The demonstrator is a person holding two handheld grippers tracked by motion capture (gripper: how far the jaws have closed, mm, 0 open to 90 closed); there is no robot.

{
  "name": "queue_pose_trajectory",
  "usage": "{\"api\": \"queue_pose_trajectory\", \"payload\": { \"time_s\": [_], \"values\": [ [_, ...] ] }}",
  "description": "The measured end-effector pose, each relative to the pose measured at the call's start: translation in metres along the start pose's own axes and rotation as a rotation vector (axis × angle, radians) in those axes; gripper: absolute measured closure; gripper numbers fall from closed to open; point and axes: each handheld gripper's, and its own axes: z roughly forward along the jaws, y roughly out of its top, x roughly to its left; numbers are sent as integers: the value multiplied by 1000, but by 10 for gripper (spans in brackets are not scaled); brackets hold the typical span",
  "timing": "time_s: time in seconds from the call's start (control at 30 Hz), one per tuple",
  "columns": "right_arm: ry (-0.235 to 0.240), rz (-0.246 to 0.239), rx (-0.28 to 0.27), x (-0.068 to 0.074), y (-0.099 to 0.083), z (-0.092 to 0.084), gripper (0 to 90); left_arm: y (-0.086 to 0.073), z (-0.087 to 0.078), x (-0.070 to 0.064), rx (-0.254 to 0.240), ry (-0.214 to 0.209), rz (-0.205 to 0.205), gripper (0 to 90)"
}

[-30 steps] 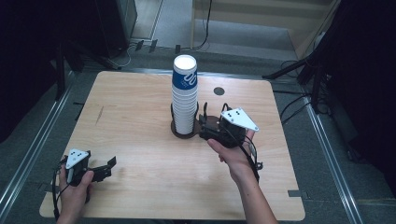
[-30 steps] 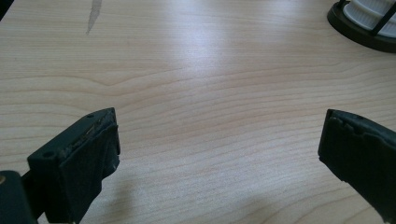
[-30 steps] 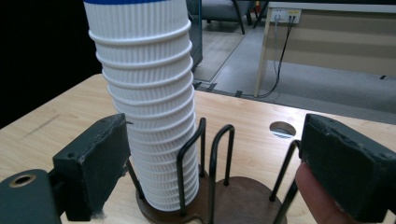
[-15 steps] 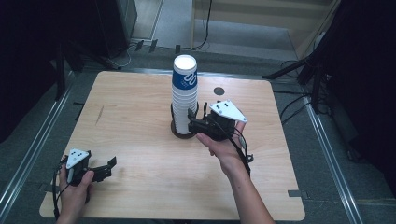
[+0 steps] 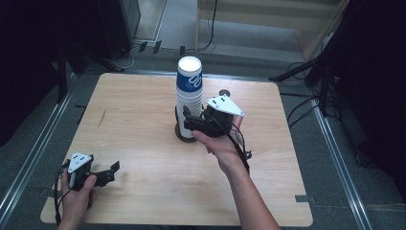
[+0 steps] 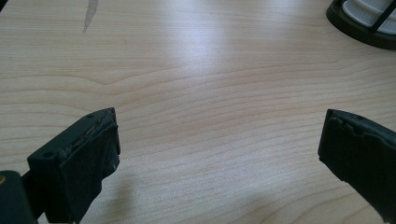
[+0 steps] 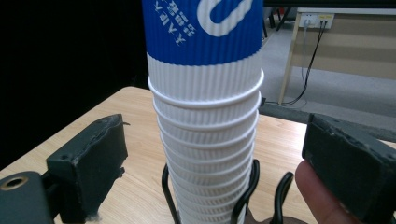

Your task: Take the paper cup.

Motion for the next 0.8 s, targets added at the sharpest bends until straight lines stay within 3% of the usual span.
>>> {"api": "queue_pose_trajectory", "payload": {
  "time_s": [0.23,0.8],
  "values": [
    [20,17,-10,3,7,7,66,0,0,0,4,-2,2,0],
    [13,14,-32,7,24,25,68,0,0,0,7,-3,5,0]
  ]
}}
